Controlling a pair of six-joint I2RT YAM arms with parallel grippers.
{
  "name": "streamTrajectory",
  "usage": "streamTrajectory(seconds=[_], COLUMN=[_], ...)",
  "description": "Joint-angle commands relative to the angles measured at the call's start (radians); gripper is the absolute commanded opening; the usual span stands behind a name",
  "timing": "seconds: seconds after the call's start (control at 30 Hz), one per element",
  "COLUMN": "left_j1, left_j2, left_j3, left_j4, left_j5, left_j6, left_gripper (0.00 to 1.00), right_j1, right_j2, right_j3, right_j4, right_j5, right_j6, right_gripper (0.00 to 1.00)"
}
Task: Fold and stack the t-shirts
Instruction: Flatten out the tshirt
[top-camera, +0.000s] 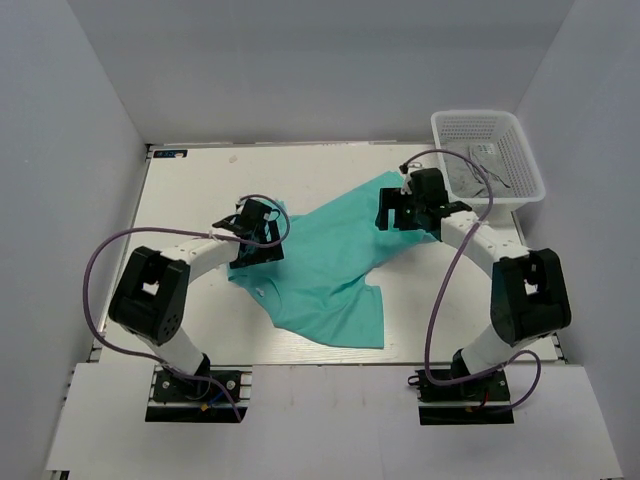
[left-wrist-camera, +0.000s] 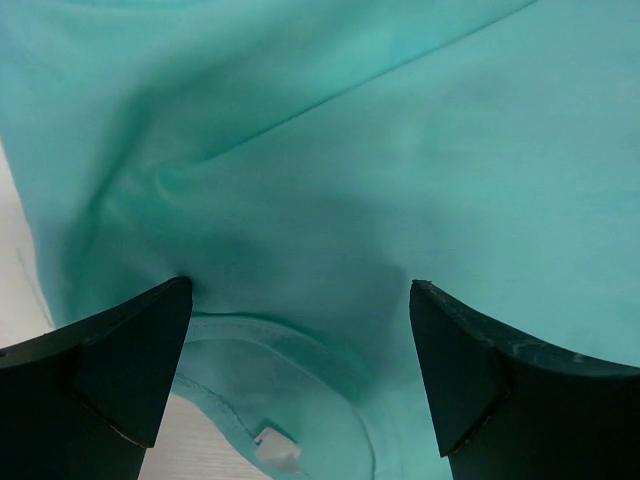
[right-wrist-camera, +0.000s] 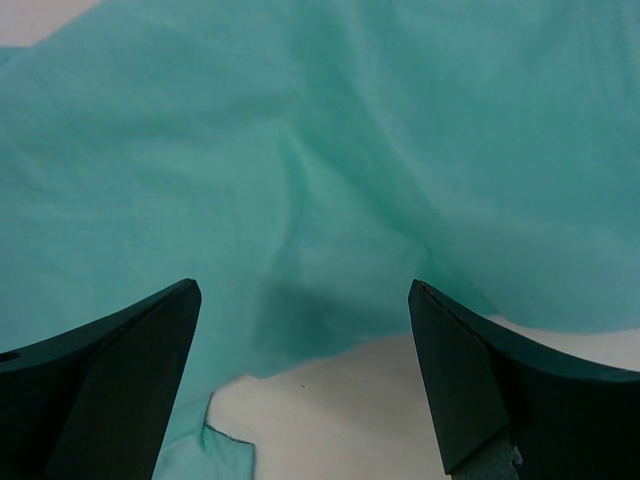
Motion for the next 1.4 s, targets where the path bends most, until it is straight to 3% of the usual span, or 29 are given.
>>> streamTrajectory(seconds=[0.0,0.2,0.37,0.43,0.47,0.6,0.7,0.8,1.07,1.13,1.23,1.37], left_j1=[0.001,0.027,0.088,0.136,0.151,0.2,0.178,0.15,0.023,-0.013,-0.086,-0.157], left_j2=[0.028,0.304,0.496,0.567,0.64,0.725,0.66,0.551,-0.053,-0.132,-0.221,-0.232], left_j3=[-0.017,0.182,0.44,0.631,0.792,1.133,1.206,1.082,0.307,0.164,0.036,-0.033], left_j4=[0.073,-0.039,-0.087,-0.157,-0.184,-0.232,-0.232,-0.232,-0.01,0.006,0.015,-0.028], left_j5=[-0.007,-0.151,-0.263,-0.332,-0.332,-0.187,-0.124,-0.006,0.235,0.289,0.358,0.334], left_j6=[-0.021,-0.012,0.086,0.095,0.11,0.182,0.247,0.259,0.181,0.152,0.14,0.098], left_gripper=[1.0,1.0,1.0,1.0,1.0,1.0,1.0,1.0,1.0,1.0,1.0,1.0], right_j1=[0.005,0.016,0.015,0.013,0.01,0.005,0.002,-0.005,-0.012,-0.012,-0.012,-0.012], right_j2=[0.036,0.126,0.15,0.153,0.148,0.099,0.044,-0.01,-0.047,-0.065,-0.115,-0.128], right_j3=[0.021,0.064,0.097,0.123,0.128,0.102,0.067,0.035,-0.017,-0.033,-0.088,-0.151], right_j4=[0.041,0.0,-0.012,-0.035,-0.044,-0.043,-0.037,-0.037,-0.167,-0.19,-0.209,-0.207], right_j5=[-0.09,-0.072,-0.067,-0.075,-0.074,-0.061,-0.04,0.02,0.182,0.192,0.216,0.27], right_j6=[0.043,0.041,0.017,0.0,-0.005,0.007,0.041,0.101,0.197,0.198,0.207,0.219], right_gripper=[0.9,0.9,0.9,0.9,0.9,0.9,0.9,0.9,0.9,0.9,0.9,0.9])
